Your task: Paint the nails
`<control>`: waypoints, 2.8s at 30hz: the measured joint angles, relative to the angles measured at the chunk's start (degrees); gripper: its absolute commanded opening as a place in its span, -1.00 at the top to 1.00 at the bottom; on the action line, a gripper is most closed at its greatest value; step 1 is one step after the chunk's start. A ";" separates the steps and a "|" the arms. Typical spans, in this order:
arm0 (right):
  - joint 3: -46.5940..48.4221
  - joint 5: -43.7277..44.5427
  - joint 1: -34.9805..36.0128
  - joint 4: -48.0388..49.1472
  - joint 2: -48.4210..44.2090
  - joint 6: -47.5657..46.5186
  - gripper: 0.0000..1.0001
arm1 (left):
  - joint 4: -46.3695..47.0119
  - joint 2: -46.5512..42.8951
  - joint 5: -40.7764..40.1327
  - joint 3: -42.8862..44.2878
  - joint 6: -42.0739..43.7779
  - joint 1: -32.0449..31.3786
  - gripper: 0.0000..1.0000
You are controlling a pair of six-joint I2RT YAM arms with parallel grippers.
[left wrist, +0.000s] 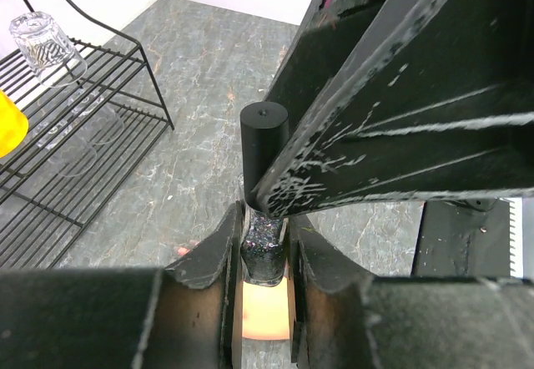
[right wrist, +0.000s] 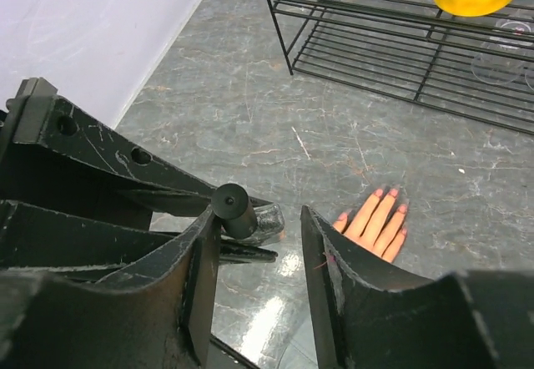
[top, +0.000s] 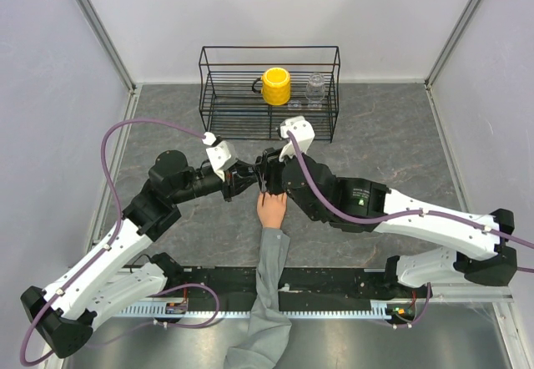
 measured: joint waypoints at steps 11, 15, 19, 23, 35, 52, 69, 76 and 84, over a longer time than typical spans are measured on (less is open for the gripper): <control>-0.72 -1.33 0.55 2.32 0.15 -4.61 1.00 | 0.33 0.26 4.48 0.00 -0.09 0.44 0.97; -5.62 -9.84 -0.59 5.97 -4.72 -10.75 1.00 | 0.87 0.28 10.54 -0.04 -0.44 0.72 0.97; -15.02 -32.39 -6.36 14.47 -13.44 -18.51 1.00 | 4.46 0.72 20.94 -0.57 -3.37 1.16 0.97; -19.04 -59.49 -14.84 19.30 -16.37 -22.34 1.00 | 13.38 3.06 33.94 -2.05 -10.95 1.14 0.97; -18.56 -71.69 -20.85 19.21 -14.10 -21.20 -0.42 | 10.32 3.96 36.94 -1.42 -8.50 1.38 0.97; 0.74 -18.38 -3.98 6.32 -4.87 -6.10 -0.24 | 3.91 1.40 7.63 -0.24 -1.84 1.40 0.97; 1.49 -3.85 -0.09 2.99 0.76 -7.91 1.00 | 2.84 -0.81 6.14 -0.24 -1.79 1.73 0.97; -7.96 -23.10 -2.08 9.90 -8.70 -19.12 1.00 | 5.40 -0.33 23.21 -0.39 -3.85 3.52 0.96; -12.07 -72.70 -17.11 15.52 -12.07 -27.19 0.77 | 19.76 3.37 42.27 -1.81 -16.55 3.56 0.97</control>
